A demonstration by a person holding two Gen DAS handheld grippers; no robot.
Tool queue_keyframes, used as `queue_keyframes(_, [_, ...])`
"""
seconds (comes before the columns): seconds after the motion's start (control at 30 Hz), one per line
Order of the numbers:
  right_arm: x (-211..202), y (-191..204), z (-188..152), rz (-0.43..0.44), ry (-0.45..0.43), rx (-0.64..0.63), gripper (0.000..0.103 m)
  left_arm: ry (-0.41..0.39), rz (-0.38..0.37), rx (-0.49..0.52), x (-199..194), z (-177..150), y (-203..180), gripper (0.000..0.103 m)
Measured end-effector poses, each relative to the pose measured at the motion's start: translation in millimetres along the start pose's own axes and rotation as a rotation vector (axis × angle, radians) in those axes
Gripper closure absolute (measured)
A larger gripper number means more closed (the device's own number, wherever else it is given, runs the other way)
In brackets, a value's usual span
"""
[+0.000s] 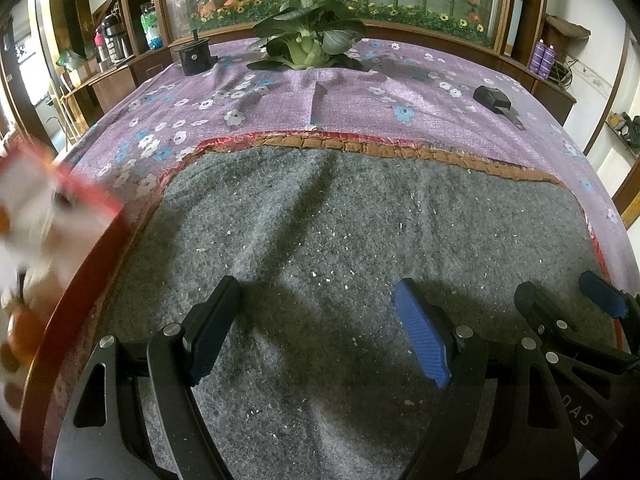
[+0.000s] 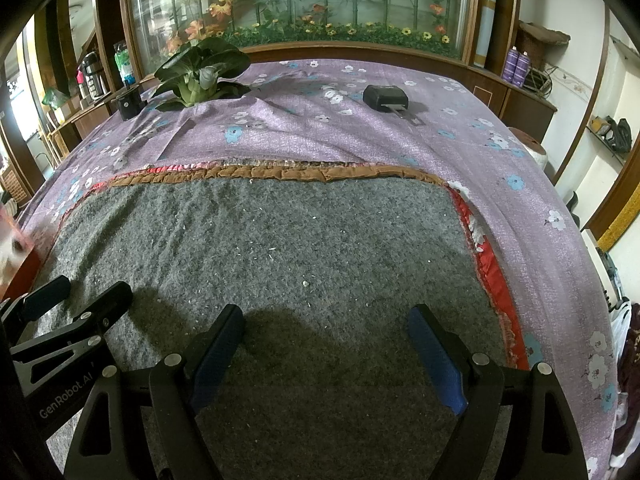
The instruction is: Organize fruits
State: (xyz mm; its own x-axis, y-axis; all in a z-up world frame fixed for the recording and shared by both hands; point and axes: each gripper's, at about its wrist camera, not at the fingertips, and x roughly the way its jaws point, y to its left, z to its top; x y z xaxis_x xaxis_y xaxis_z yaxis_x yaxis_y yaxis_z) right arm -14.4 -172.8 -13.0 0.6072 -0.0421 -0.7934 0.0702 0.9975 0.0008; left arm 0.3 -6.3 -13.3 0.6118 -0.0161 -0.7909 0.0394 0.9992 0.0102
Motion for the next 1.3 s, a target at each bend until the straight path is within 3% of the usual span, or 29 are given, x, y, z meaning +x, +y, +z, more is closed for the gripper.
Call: queue_keyframes(1.3, [-3.5, -0.3, -0.5, 0.000, 0.001, -0.001, 0.019, 0.000, -0.001, 0.000, 0.5, 0.0, 0.5, 0.022])
